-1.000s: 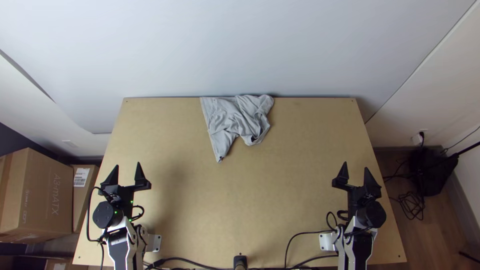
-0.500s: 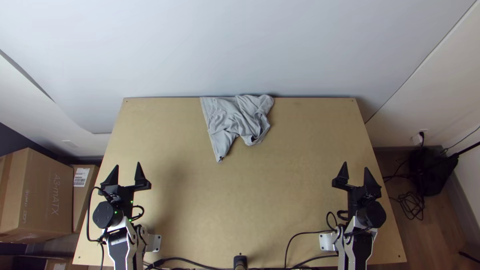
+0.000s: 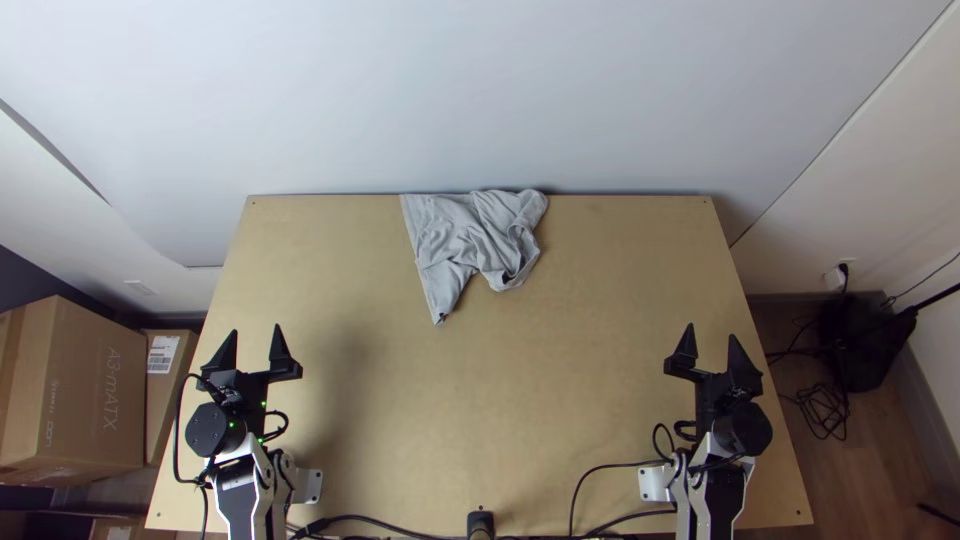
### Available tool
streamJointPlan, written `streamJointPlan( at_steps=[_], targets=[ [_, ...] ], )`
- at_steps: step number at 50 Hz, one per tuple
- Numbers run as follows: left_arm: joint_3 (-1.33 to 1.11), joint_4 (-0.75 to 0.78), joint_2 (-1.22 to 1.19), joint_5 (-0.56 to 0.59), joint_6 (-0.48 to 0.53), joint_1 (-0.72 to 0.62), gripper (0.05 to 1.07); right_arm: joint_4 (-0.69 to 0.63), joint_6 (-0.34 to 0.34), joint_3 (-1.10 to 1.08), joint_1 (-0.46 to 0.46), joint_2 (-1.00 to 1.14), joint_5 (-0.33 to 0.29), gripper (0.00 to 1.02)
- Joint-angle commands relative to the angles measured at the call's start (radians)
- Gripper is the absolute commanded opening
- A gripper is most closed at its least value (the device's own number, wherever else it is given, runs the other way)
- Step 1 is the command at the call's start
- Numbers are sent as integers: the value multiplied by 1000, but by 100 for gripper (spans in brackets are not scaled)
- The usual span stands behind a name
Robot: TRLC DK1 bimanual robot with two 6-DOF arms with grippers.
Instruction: Fold the t-shirt
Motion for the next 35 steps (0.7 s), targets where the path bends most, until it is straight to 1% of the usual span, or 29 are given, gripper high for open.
streamJointPlan(
  at_steps=[1, 2, 4, 5, 7, 11, 14, 16, 18, 23, 26, 29, 31, 35],
  targets=[
    [-45, -18, -6, 1, -21, 5, 102, -17, -16, -4, -5, -2, 9, 99],
    [-46, -18, -6, 1, -27, 5, 102, -19, -3, -4, -5, -2, 7, 99],
    [-45, -18, -6, 1, -38, 4, 102, -19, 53, -4, 4, -2, 9, 99],
    [-45, -18, -6, 1, -40, 4, 102, -19, 66, -4, 7, -2, 9, 99],
    [-45, -23, -6, 1, -69, -6, 102, -19, 67, -4, 12, -2, 9, 99],
    [-45, -26, -4, -5, -73, -15, 102, -19, 66, -4, 10, -2, 9, 99],
    [-45, -38, -2, -60, -73, -7, 102, -19, 66, -4, 12, -2, 9, 99],
    [-42, -55, -4, -112, -67, -6, 102, -19, 59, -4, 9, -2, 9, 99],
    [-42, -58, -1, -115, -41, 13, 102, -20, 47, -4, 6, -2, 18, 99],
    [-42, -60, -1, -115, -26, 79, 102, -24, 44, -4, 13, -3, 24, 99],
    [-42, -58, 13, -115, 11, 71, 102, -22, 6, -4, 41, -3, 23, 99],
    [-42, -60, 24, -120, 45, 33, 102, -16, -52, -4, 86, -5, 24, 99],
    [-40, -60, 10, -120, 52, 31, 102, -17, -60, -3, 96, -5, 26, 99],
    [-36, -54, -6, -120, 60, 53, 102, -24, -60, -1, 67, -5, 30, 99]
  ],
)
